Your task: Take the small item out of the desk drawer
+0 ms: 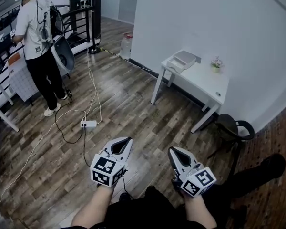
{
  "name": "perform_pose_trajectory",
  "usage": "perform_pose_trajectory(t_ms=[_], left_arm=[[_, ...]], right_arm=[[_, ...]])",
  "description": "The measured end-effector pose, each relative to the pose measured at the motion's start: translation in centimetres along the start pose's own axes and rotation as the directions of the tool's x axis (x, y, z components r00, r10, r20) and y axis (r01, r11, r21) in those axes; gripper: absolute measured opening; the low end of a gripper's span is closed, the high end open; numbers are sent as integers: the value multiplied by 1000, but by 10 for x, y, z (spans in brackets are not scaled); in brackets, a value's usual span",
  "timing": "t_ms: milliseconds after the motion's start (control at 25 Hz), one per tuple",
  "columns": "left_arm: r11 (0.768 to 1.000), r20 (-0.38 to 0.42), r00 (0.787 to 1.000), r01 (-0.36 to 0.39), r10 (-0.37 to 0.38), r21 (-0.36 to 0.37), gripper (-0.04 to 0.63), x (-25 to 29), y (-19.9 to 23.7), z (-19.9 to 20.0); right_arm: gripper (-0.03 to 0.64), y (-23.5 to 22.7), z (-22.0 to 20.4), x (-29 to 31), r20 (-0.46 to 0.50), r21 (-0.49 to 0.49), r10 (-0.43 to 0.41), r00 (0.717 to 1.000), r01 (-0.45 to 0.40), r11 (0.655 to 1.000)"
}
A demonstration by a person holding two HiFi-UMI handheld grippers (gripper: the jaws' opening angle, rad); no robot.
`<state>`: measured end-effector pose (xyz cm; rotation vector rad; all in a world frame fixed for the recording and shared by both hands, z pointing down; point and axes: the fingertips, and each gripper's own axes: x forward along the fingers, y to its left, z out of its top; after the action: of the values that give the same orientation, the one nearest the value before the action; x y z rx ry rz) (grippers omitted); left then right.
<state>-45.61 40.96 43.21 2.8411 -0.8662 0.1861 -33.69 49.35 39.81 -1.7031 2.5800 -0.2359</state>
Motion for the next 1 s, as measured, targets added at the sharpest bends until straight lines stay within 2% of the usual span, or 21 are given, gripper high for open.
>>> perform_pose_trajectory(t_ms=[240, 520, 800, 1000], left_arm=[[999, -31, 999, 42, -42, -24, 12, 52, 4, -6], [997, -84, 994, 76, -75, 5, 12, 150, 15, 13], [997, -108, 991, 78, -75, 29, 12, 255, 15, 37], [997, -146, 987, 70, -65, 32, 12, 304, 10, 47]], right_arm=[[3, -72, 0, -11, -19, 20, -109, 994, 110, 994], [5, -178, -7, 5, -16, 82, -174, 985, 175, 981], [5, -274, 1, 29, -11, 108, -130, 991, 131, 985], [5, -326, 6, 26, -29, 100, -125, 992, 127, 987]])
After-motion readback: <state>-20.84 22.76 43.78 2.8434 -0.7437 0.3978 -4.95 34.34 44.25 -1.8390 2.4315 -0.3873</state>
